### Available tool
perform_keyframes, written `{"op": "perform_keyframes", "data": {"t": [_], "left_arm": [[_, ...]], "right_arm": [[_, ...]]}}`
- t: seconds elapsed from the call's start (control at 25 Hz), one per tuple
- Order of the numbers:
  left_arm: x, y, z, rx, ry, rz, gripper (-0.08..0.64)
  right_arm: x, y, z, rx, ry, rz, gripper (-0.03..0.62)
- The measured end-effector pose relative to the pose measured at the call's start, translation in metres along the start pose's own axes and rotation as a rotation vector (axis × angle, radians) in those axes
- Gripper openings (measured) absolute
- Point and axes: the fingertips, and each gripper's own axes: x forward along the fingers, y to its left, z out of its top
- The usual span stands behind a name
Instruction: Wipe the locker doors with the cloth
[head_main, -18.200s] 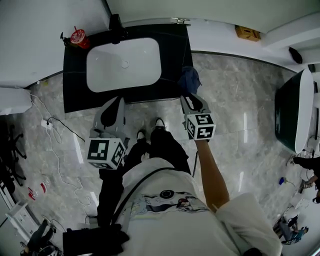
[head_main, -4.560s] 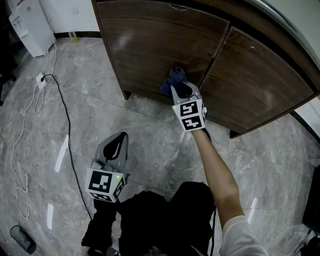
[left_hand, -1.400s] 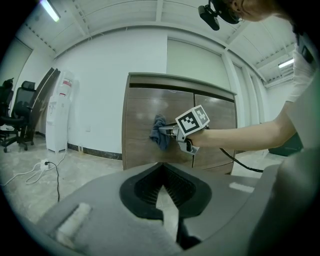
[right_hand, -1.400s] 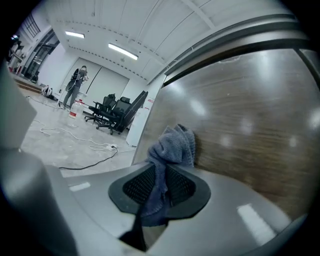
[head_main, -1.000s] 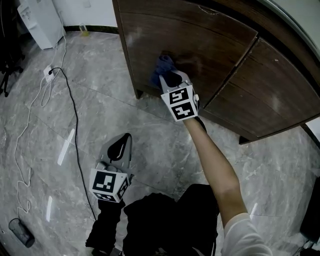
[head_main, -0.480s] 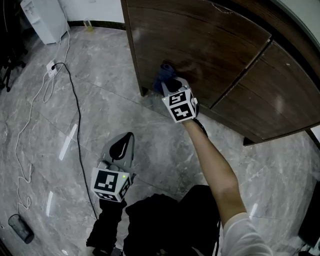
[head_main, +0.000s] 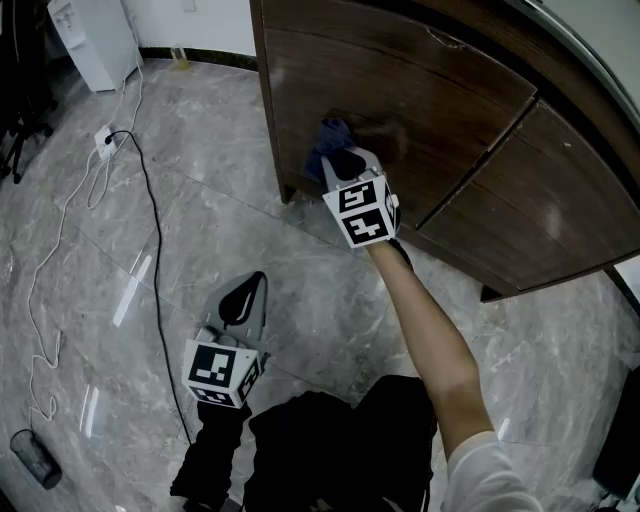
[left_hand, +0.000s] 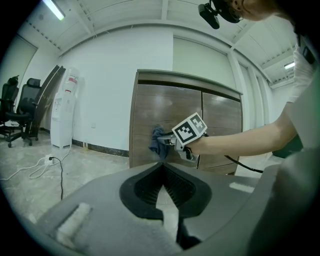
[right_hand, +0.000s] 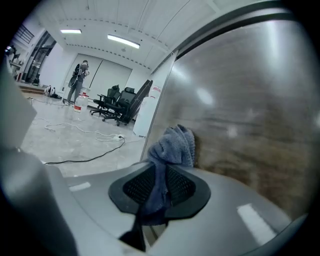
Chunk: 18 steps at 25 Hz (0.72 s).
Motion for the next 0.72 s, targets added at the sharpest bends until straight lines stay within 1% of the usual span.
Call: {"op": "perform_keyframes", "data": {"t": [0.24, 0.56, 0.72], "left_arm": [[-0.003, 0.0, 0.01, 0.011, -0.001, 0.004, -0.002], [-0.011, 0.008, 0.023, 0.017, -0.006, 0.026, -0.002], [-0.012, 0.009, 0.026, 0.016, -0.013, 0.026, -0.002]], "right_arm": [[-0.01, -0.013, 0.053, -0.024, -0.066, -0.014, 0.072], [-0.018, -0.024, 0.096, 0.004, -0.106, -0.025, 0.072], [-0.02, -0.034, 0.124, 0.028, -0.152, -0.033, 0.072]]}}
